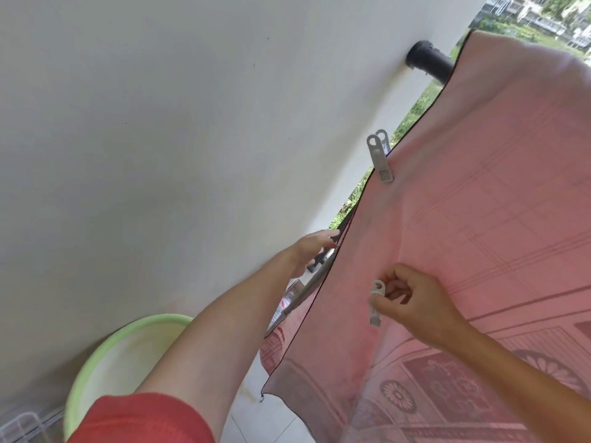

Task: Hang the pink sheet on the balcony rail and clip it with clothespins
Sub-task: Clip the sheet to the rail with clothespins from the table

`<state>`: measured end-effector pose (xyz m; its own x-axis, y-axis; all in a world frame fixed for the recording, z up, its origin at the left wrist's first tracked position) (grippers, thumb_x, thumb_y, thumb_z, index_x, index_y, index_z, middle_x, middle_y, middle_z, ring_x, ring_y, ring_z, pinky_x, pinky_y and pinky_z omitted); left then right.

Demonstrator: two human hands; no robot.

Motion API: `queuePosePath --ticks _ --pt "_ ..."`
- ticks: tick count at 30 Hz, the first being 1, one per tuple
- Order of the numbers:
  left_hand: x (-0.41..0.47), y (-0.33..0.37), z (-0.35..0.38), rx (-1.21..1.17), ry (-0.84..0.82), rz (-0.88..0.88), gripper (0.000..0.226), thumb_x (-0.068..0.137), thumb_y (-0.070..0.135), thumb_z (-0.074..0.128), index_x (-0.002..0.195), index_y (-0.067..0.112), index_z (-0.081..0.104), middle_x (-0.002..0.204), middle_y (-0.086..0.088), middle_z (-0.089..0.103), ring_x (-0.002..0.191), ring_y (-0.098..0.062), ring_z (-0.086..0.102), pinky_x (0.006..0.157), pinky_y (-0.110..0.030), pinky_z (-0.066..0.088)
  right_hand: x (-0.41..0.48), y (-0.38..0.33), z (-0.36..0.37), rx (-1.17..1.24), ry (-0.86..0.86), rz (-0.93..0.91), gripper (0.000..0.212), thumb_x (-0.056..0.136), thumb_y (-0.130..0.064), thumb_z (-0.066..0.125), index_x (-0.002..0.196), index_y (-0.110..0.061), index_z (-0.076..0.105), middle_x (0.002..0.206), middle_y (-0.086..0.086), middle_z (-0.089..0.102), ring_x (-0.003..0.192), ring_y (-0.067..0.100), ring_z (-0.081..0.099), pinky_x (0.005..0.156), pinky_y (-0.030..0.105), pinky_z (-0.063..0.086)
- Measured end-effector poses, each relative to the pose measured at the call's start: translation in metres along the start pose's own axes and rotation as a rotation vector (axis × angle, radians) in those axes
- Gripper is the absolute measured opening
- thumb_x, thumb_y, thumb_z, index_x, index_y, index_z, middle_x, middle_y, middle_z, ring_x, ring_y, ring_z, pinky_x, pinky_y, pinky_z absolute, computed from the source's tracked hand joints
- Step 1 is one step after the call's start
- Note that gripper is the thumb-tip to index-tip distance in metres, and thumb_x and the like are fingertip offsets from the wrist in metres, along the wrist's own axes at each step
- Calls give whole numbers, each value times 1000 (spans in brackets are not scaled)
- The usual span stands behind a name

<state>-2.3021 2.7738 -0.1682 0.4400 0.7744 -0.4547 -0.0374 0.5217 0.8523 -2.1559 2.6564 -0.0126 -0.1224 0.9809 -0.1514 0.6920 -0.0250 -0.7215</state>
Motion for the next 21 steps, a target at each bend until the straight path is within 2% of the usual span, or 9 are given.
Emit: queuePosePath --ticks 2,4,5,7,10,12,15,18,21 --pt "11 -4 3 -32 -103 -36 54 69 45 69 120 28 66 137 2 54 111 -9 46 83 -30 36 1 -4 3 -52 -56 -13 17 72 -9 79 75 -17 65 72 1 69 62 8 60 61 22 49" --pt "17 -4 -1 -51 -103 21 37 73 42 75 102 20 69 117 -5 59 102 -19 49 83 -33 35 4 -10 4 -120 -109 -36 17 72 -14 81 77 -20 65 72 -4 69 64 6 62 59 15 46" --pt "17 -1 -4 -56 -74 77 24 77 39 75 90 20 67 105 -9 55 91 -22 47 76 -34 35 7 -13 4 -169 -127 -55 18 73 -17 81 79 -22 65 72 -6 69 65 4 63 59 13 44" --pt "13 5 -15 -67 42 181 15 84 30 73 77 19 65 91 -12 52 73 -22 44 61 -31 33 13 -22 3 -311 -140 -122 19 75 -28 79 85 -26 63 76 -10 69 71 1 64 60 13 42" --pt "2 -3 -20 -143 193 290 12 91 17 66 80 11 66 79 -10 66 71 -23 54 62 -31 41 26 -43 4 -603 -116 -272 28 80 -43 72 101 -27 62 93 -15 67 70 -2 56 66 23 42" --pt "-7 -14 -10 -187 209 339 10 91 12 65 85 4 65 76 -7 66 71 -20 57 72 -36 46 38 -58 9 -750 -104 -330 35 84 -46 66 112 -25 59 107 -10 64 79 9 55 72 29 45" --pt "-13 -25 2 -152 223 366 17 73 9 74 89 9 67 84 -6 69 80 -18 62 82 -36 50 57 -77 16 -812 -105 -380 38 87 -44 63 117 -21 58 118 -2 64 98 20 59 82 35 48" --pt "-15 -32 7 -33 268 354 34 58 15 72 91 15 62 87 0 67 83 -14 62 85 -35 52 70 -88 17 -804 -88 -373 36 88 -45 62 116 -21 57 115 -3 63 84 16 55 70 32 43" --pt "-14 -35 5 120 379 385 23 60 16 76 78 16 62 81 0 69 78 -17 65 83 -42 54 76 -94 19 -820 -79 -374 33 89 -43 62 112 -21 57 106 -4 64 76 13 52 65 30 37"
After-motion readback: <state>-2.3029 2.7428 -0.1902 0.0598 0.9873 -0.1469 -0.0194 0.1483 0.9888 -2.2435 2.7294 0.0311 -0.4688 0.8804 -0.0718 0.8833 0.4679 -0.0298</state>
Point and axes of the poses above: each hand's wrist, its own x-axis towards the middle knuckle, its own z-axis out of the palm, y = z × x, the point moved 5 cm from there along x, towards the middle knuckle
